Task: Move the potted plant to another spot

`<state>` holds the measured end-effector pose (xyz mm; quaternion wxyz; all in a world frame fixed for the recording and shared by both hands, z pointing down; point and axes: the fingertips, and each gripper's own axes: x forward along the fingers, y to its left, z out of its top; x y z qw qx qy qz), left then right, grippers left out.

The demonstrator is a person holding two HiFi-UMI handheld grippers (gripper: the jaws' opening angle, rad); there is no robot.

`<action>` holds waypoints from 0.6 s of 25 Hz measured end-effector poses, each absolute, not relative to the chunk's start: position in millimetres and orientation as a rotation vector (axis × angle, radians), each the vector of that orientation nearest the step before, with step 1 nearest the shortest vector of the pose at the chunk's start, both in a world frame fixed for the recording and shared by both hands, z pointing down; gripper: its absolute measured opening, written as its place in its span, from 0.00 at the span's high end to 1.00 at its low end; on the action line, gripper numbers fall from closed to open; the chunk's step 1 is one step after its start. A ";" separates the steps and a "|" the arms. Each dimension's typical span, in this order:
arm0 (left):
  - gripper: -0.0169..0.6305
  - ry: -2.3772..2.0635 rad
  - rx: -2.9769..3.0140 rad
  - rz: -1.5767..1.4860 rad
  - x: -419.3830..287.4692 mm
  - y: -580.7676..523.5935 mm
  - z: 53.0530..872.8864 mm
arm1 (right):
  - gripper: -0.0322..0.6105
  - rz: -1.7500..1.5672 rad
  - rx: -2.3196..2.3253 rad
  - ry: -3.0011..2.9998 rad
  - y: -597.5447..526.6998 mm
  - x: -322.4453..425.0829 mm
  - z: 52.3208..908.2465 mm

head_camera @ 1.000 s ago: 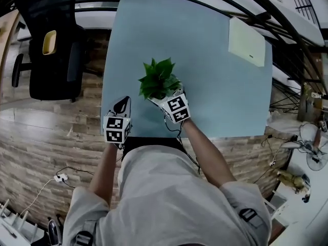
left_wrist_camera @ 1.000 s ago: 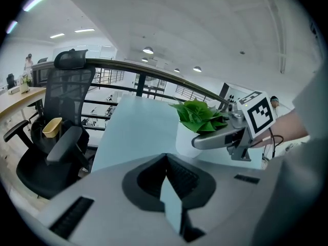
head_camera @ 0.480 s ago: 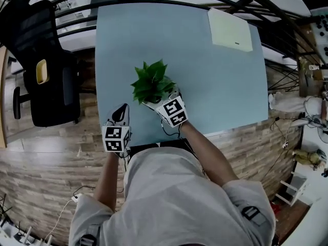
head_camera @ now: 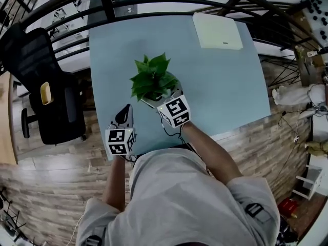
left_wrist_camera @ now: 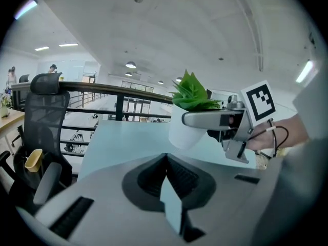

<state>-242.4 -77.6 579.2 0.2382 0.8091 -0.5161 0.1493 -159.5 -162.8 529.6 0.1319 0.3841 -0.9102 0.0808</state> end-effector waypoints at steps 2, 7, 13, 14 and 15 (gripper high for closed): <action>0.95 -1.418 2.239 0.403 -239.1 -82.9 570.6 | 0.09 0.211 1.153 -2.653 -168.1 -154.1 512.2; 0.95 -1.413 2.272 0.391 -229.1 -89.9 554.6 | 0.09 0.128 1.194 -2.664 -173.9 -145.7 479.7; 0.95 -1.389 2.320 0.372 -225.5 -93.5 540.9 | 0.09 0.029 1.258 -2.644 -175.1 -140.7 458.3; 0.95 -1.387 2.326 0.367 -224.8 -94.2 538.9 | 0.10 0.026 1.281 -2.631 -176.2 -136.6 457.9; 0.95 -1.384 2.332 0.362 -223.1 -95.3 537.1 | 0.10 0.034 1.303 -2.618 -177.8 -131.3 458.7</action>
